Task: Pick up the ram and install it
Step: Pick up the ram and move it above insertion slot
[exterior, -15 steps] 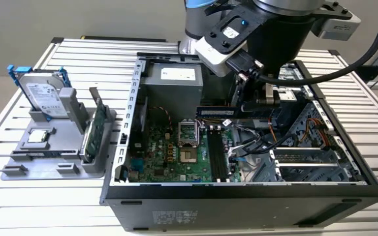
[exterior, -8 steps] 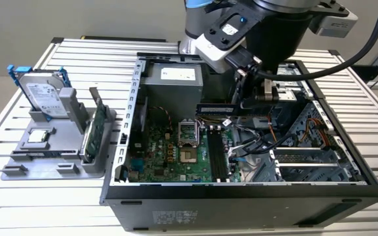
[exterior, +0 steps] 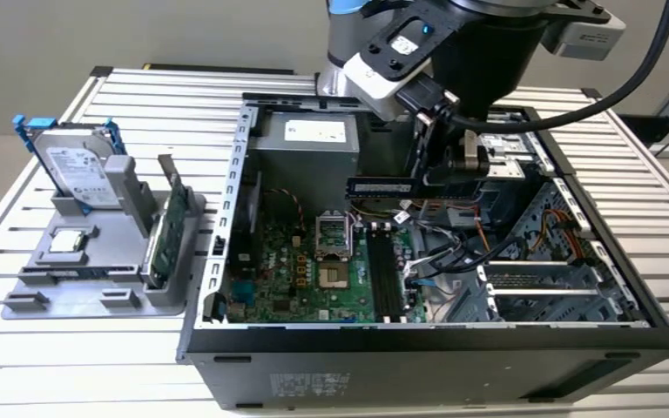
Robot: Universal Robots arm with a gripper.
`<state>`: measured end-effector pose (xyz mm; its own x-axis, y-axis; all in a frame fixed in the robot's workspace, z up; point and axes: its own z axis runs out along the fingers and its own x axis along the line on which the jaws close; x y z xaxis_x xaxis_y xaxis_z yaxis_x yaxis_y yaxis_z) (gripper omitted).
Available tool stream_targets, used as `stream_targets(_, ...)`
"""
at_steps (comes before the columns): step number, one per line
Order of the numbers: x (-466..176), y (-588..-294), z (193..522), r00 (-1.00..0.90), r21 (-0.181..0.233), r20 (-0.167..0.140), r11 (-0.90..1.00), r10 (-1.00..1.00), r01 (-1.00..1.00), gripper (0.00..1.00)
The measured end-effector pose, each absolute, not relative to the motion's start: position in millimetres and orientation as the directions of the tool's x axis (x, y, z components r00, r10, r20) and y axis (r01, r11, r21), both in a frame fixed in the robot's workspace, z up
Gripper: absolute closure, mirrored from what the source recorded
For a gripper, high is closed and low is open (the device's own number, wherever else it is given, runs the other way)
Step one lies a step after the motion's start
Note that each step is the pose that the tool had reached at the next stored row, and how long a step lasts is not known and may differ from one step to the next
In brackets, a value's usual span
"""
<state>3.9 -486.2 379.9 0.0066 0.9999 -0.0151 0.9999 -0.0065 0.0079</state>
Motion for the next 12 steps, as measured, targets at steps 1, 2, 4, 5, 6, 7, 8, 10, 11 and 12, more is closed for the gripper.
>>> stream_targets(1, 3.9, -486.1, 379.9, 0.007, 0.008, -0.015, -0.007, 1.000, 1.000, 1.00)
stream_targets(2, 3.8, -486.0, 379.9, 0.007, 0.008, -0.015, -0.007, 1.000, 1.000, 1.00)
stream_targets(4, 3.9, -485.8, 379.9, 0.007, 0.008, -0.015, -0.007, 1.000, 1.000, 1.00)
stream_targets(5, 3.8, -485.8, 379.9, 0.007, 0.008, -0.015, -0.007, 1.000, 1.000, 1.00)
stream_targets(6, 3.8, -485.7, 379.9, 0.007, 0.008, -0.015, -0.007, 1.000, 1.000, 1.00)
stream_targets(7, 3.9, -485.7, 379.9, 0.007, 0.008, -0.015, -0.007, 1.000, 1.000, 1.00)
stream_targets(8, 3.9, -485.7, 379.9, 0.008, 0.008, -0.015, -0.008, 1.000, 1.000, 1.00)
stream_targets(10, 3.8, -485.7, 379.9, 0.023, 0.008, -0.015, -0.022, 1.000, 1.000, 1.00)
stream_targets(11, 3.8, -485.7, 379.9, 0.033, 0.008, -0.015, -0.033, 0.999, 0.999, 1.00)
stream_targets(12, 3.8, -485.7, 379.9, 0.045, 0.008, -0.015, -0.045, 0.999, 0.999, 1.00)
